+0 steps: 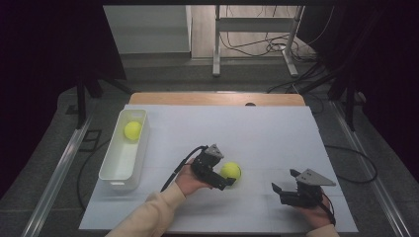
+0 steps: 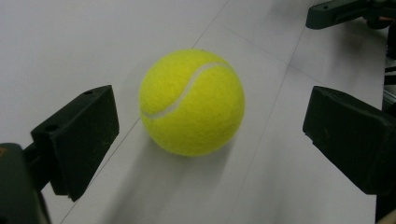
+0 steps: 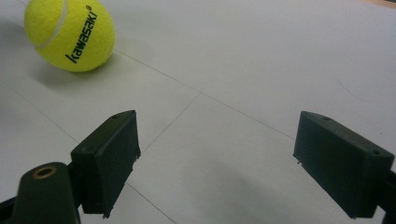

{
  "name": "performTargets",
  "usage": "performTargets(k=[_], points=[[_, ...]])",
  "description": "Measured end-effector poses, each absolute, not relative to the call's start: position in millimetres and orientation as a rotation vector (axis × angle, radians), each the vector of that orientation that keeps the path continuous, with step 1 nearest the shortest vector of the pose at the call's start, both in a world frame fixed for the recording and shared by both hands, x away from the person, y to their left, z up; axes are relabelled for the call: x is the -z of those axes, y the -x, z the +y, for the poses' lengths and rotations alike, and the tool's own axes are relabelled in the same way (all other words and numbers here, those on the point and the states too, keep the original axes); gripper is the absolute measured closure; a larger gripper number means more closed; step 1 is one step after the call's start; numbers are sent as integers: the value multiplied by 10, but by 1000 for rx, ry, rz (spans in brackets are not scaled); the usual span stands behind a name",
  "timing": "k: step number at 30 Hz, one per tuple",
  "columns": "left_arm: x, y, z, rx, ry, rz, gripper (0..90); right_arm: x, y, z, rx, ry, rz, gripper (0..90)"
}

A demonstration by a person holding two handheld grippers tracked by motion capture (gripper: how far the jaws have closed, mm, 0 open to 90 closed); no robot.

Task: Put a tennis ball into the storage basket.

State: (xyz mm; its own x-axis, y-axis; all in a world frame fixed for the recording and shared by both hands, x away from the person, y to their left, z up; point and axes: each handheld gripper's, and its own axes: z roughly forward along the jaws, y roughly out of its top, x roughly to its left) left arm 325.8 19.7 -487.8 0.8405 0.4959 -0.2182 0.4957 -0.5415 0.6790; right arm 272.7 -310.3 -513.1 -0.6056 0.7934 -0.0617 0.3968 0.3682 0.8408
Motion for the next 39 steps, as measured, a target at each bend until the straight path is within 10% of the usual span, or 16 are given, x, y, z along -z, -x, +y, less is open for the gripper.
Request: performTargets(k=[31,39], points=[[5107,-3449,-47,11,-2292,756,53,5131,-2726,-3106,-1147,-1028,2171,146],[5095,-3435,-40,11,-2288,723,255,5131,-2725,-3109,-1152,-1027,2170,146]])
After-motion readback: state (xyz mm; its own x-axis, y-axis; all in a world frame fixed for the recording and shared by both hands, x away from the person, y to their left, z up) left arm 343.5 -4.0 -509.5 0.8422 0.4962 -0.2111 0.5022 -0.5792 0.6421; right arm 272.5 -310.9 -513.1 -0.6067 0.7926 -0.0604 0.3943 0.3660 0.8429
